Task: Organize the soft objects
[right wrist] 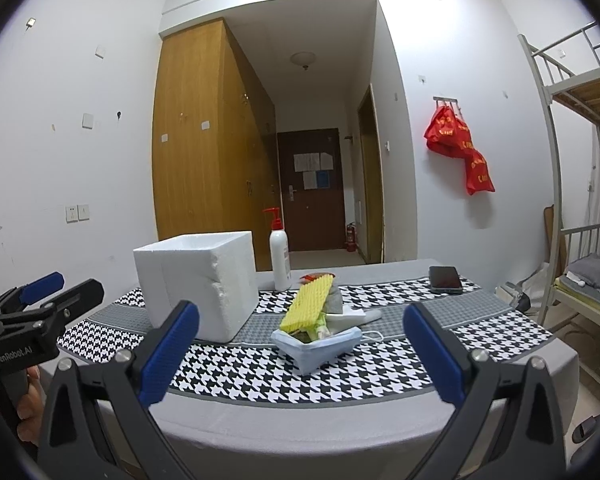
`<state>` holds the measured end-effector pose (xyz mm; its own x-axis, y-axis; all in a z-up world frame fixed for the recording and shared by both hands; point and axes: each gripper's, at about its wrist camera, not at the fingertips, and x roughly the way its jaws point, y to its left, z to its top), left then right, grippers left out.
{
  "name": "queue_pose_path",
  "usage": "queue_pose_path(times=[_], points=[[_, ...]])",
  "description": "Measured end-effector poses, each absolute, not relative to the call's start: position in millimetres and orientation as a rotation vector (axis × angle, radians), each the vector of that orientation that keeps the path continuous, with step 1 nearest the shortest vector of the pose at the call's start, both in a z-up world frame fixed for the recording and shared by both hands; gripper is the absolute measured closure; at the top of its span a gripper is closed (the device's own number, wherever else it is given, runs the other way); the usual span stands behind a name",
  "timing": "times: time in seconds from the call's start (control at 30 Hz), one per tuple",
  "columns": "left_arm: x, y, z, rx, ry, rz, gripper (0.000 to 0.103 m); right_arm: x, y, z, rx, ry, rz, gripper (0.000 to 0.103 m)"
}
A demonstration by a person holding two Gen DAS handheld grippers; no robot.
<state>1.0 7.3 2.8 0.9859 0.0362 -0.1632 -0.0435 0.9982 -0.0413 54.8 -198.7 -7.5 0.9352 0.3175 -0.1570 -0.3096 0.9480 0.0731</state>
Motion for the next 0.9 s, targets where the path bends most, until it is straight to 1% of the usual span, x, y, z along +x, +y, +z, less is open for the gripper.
queue_pose_path(times=[0.53, 0.9], points=[[9, 8, -1, -0.035, 0.182, 0.034, 0.001, 63, -196, -10, 0.036, 0.191, 0.310, 0.000], [29, 3, -4, -0.033, 0.215, 0.014, 0.001, 80, -199, -14, 0.040, 0.224, 0.296, 0.000]])
